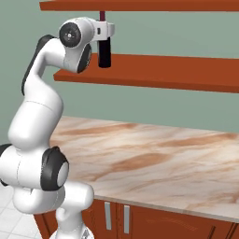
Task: Get the candle and the wine from the cabinet and move them to the dining counter.
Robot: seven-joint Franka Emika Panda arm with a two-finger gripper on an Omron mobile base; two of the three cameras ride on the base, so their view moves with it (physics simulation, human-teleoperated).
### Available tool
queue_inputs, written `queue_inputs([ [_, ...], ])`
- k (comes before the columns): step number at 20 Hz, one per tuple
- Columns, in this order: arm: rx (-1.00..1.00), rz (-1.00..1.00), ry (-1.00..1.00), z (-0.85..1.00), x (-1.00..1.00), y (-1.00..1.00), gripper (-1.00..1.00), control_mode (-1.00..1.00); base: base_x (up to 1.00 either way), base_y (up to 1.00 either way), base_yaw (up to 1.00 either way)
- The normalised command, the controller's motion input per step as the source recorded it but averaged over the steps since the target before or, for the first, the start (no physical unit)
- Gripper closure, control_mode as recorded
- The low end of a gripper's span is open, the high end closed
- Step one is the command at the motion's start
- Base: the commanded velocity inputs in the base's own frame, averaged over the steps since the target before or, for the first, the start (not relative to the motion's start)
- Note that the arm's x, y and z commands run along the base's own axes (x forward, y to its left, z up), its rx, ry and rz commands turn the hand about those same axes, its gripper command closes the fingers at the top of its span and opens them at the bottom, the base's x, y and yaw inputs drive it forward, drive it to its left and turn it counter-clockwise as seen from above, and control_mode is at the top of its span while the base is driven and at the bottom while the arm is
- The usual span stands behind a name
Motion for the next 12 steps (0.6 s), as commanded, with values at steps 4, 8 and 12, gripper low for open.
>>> queue_inputs([
  [4, 0.0, 0.0, 0.02, 0.0, 0.21, 0.0, -1.0, -1.0, 0.0, 0.0, 0.0],
  [8, 0.0, 0.0, 0.0, 0.0, 0.16, 0.0, -1.0, -1.0, 0.0, 0.0, 0.0],
  [12, 0.0, 0.0, 0.0, 0.0, 0.11, 0.0, -1.0, -1.0, 0.0, 0.0, 0.0],
])
